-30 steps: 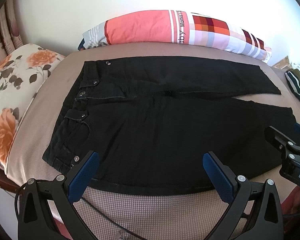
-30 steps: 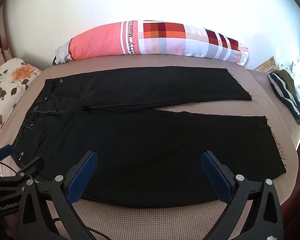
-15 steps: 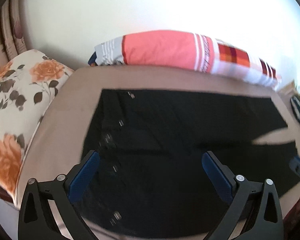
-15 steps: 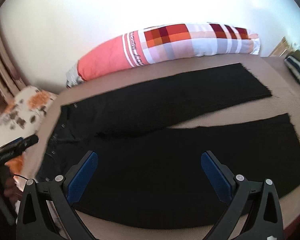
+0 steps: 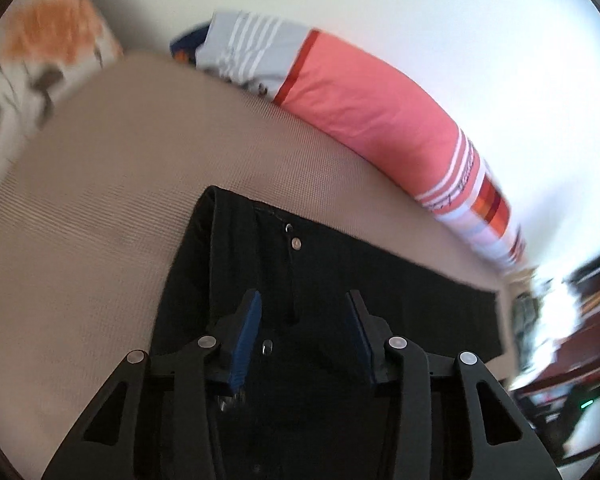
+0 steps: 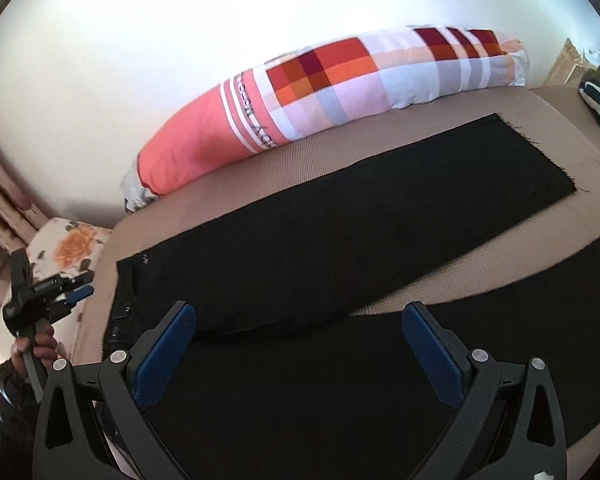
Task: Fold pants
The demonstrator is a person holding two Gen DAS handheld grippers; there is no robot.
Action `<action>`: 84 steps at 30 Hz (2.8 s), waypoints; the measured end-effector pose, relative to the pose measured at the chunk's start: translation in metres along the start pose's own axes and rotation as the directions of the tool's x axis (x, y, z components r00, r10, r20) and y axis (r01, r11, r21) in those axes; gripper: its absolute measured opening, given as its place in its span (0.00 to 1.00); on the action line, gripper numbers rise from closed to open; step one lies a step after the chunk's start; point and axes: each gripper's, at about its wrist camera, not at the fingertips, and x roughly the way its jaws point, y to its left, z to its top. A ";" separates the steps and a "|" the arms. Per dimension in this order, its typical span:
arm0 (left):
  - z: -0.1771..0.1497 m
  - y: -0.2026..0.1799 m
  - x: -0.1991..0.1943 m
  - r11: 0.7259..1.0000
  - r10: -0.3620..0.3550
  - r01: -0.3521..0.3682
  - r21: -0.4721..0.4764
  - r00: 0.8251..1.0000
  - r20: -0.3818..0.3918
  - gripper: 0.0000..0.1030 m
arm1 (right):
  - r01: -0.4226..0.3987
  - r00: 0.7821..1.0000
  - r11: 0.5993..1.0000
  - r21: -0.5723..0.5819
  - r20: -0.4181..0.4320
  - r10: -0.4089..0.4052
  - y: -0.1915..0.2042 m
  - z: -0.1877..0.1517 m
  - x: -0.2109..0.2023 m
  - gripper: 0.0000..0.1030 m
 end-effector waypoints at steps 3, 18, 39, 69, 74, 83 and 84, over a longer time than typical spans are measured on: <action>0.019 0.027 0.020 0.997 -0.027 0.025 -0.077 0.999 -0.025 0.42 | 0.004 1.000 1.000 -0.009 -0.028 -0.004 0.010 0.003 0.019 1.00; 0.050 0.058 0.067 0.990 -0.124 0.114 -0.087 0.986 -0.111 0.31 | -0.007 0.992 0.996 -0.083 -0.128 -0.004 0.055 0.014 0.094 1.00; 0.057 0.025 0.081 0.980 -0.195 0.196 0.015 0.979 -0.063 0.08 | -0.240 0.952 0.843 -0.481 -0.286 0.108 0.109 0.079 0.173 1.00; 0.009 -0.051 -0.017 0.938 -0.181 0.156 0.310 0.982 0.053 0.08 | -0.470 0.796 0.457 -0.755 -0.587 -0.151 0.090 0.119 0.229 0.09; 0.008 -0.048 -0.018 0.943 -0.144 0.116 0.313 0.987 0.067 0.08 | -0.285 0.911 0.462 -0.840 -0.387 -0.142 0.097 0.103 0.181 0.07; -0.018 -0.052 -0.047 0.918 -0.122 0.092 0.386 0.991 0.053 0.08 | -0.100 0.976 0.567 -0.818 -0.190 -0.102 0.091 0.054 0.043 0.07; -0.022 -0.052 -0.051 0.916 -0.124 0.095 0.390 0.991 0.050 0.08 | -0.105 0.977 0.580 -0.808 -0.191 -0.090 0.089 0.043 0.027 0.07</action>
